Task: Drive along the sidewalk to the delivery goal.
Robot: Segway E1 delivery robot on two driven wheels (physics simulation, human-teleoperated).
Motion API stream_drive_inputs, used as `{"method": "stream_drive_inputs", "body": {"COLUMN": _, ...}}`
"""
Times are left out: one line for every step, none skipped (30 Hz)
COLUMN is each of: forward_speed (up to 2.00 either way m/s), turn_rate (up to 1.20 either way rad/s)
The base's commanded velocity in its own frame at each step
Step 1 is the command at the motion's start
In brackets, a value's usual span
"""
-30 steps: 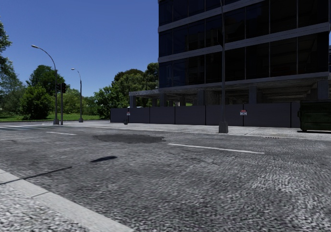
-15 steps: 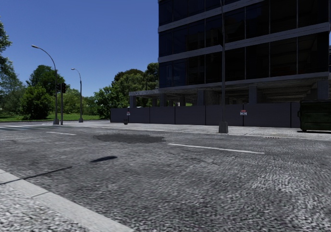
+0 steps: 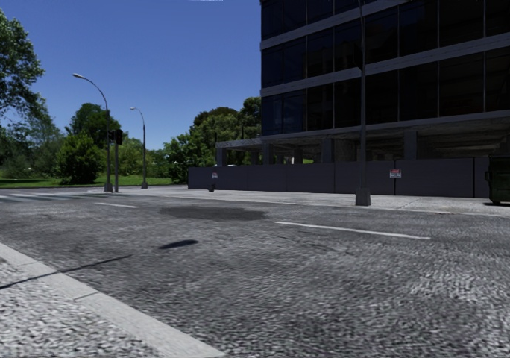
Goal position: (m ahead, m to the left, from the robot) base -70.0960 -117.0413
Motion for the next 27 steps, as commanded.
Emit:
{"method": "stream_drive_inputs", "body": {"forward_speed": 0.0, "turn_rate": 1.2}}
{"method": "stream_drive_inputs", "body": {"forward_speed": 0.0, "turn_rate": 1.2}}
{"method": "stream_drive_inputs", "body": {"forward_speed": 0.0, "turn_rate": 1.2}}
{"method": "stream_drive_inputs", "body": {"forward_speed": 0.0, "turn_rate": 1.2}}
{"method": "stream_drive_inputs", "body": {"forward_speed": 0.0, "turn_rate": 1.2}}
{"method": "stream_drive_inputs", "body": {"forward_speed": 0.0, "turn_rate": 1.2}}
{"method": "stream_drive_inputs", "body": {"forward_speed": 0.0, "turn_rate": 1.2}}
{"method": "stream_drive_inputs", "body": {"forward_speed": 0.0, "turn_rate": 1.2}}
{"method": "stream_drive_inputs", "body": {"forward_speed": 0.0, "turn_rate": 1.2}}
{"method": "stream_drive_inputs", "body": {"forward_speed": 0.0, "turn_rate": 1.2}}
{"method": "stream_drive_inputs", "body": {"forward_speed": 0.0, "turn_rate": 1.2}}
{"method": "stream_drive_inputs", "body": {"forward_speed": 0.0, "turn_rate": 1.2}}
{"method": "stream_drive_inputs", "body": {"forward_speed": 0.0, "turn_rate": 1.2}}
{"method": "stream_drive_inputs", "body": {"forward_speed": 0.0, "turn_rate": 1.2}}
{"method": "stream_drive_inputs", "body": {"forward_speed": 0.0, "turn_rate": 1.2}}
{"method": "stream_drive_inputs", "body": {"forward_speed": 0.0, "turn_rate": 1.2}}
{"method": "stream_drive_inputs", "body": {"forward_speed": 0.0, "turn_rate": 1.2}}
{"method": "stream_drive_inputs", "body": {"forward_speed": 0.0, "turn_rate": 1.2}}
{"method": "stream_drive_inputs", "body": {"forward_speed": 0.0, "turn_rate": 1.2}}
{"method": "stream_drive_inputs", "body": {"forward_speed": 0.0, "turn_rate": 1.2}}
{"method": "stream_drive_inputs", "body": {"forward_speed": 0.0, "turn_rate": 1.2}}
{"method": "stream_drive_inputs", "body": {"forward_speed": 0.0, "turn_rate": 1.2}}
{"method": "stream_drive_inputs", "body": {"forward_speed": 0.0, "turn_rate": 1.2}}
{"method": "stream_drive_inputs", "body": {"forward_speed": 0.0, "turn_rate": 1.2}}
{"method": "stream_drive_inputs", "body": {"forward_speed": 0.0, "turn_rate": 1.2}}
{"method": "stream_drive_inputs", "body": {"forward_speed": 0.0, "turn_rate": 1.2}}
{"method": "stream_drive_inputs", "body": {"forward_speed": 0.0, "turn_rate": 1.2}}
